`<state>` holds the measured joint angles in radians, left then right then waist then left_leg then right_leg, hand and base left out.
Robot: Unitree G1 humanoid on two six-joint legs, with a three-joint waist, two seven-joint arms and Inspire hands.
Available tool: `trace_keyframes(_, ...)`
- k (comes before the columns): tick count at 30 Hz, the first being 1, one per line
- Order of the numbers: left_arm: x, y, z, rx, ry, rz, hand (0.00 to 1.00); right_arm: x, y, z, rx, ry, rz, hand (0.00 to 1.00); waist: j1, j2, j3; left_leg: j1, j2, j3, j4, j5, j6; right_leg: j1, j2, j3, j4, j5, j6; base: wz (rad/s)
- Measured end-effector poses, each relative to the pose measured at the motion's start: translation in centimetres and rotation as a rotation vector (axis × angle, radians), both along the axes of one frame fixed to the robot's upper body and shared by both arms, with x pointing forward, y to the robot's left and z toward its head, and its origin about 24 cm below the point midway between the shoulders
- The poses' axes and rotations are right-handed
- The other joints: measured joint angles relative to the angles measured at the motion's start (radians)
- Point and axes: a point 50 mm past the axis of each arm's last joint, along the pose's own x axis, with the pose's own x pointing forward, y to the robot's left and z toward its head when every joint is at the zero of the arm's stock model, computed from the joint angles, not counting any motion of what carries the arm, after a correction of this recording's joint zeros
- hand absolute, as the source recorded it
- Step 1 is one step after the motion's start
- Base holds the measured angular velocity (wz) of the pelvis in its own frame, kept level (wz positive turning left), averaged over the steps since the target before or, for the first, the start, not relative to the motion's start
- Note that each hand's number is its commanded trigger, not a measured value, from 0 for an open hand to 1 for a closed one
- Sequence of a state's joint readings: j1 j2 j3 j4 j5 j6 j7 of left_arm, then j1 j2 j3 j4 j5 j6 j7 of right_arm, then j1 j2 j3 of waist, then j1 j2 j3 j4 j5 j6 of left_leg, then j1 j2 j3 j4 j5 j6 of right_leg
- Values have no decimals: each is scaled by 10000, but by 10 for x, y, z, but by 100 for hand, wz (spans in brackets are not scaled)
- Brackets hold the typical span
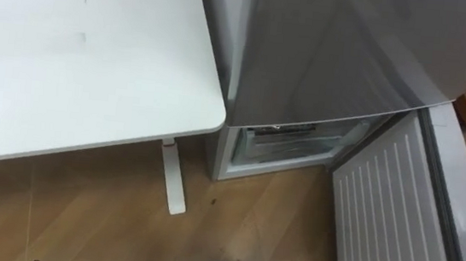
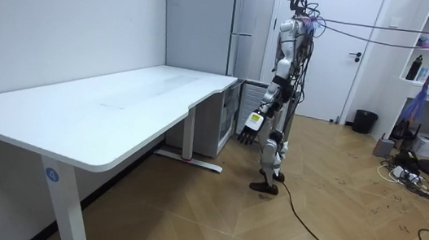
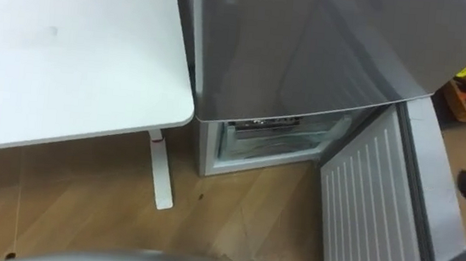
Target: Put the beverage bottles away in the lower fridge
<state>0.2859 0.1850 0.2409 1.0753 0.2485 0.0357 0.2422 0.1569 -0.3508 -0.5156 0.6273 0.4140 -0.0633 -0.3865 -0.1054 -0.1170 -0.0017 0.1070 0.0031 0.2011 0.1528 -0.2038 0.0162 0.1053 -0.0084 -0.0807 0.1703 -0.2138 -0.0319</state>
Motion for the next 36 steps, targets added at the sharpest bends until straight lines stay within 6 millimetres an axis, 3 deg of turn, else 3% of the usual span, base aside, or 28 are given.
trace_keyframes(8, -1, 6, 2, 82, -46, 195, 0, -23, -3, -20, 1221, 109, -1343, 0, 5, -21, 11, -15, 1, 1, 62, -3, -3, 0, 22, -12, -42, -2, -2, 1)
trace_keyframes(16, -15, 9, 3, -9, 281, 404, 0, -55, 5, -49, 3130, 599, -2621, 0, -10, -17, 10, 87, -6, -116, 105, -3, -2, 169, 17, -48, -54, -2, -2, 3)
trace_keyframes(19, -15, 9, 3, -104, 281, 490, 0, -60, 8, -55, 3624, 368, -2940, 0, 4, 63, 49, 77, -3, -122, 140, -4, -1, 170, 20, -52, -47, -2, -3, 0)
trace_keyframes(30, -12, 7, 1, -475, 672, 309, 0, -68, 16, -66, 4878, -639, -3277, 0, 33, 240, -13, 77, -1, -153, 140, -7, -3, 207, 26, -64, -44, 0, -6, 0)
trace_keyframes(36, -14, 5, 0, -545, 785, 398, 0, -69, 20, -70, 5913, -2330, -4271, 0, 57, 362, -25, 76, 0, -134, 132, -7, -3, 159, 36, -35, -38, 2, -9, 0)
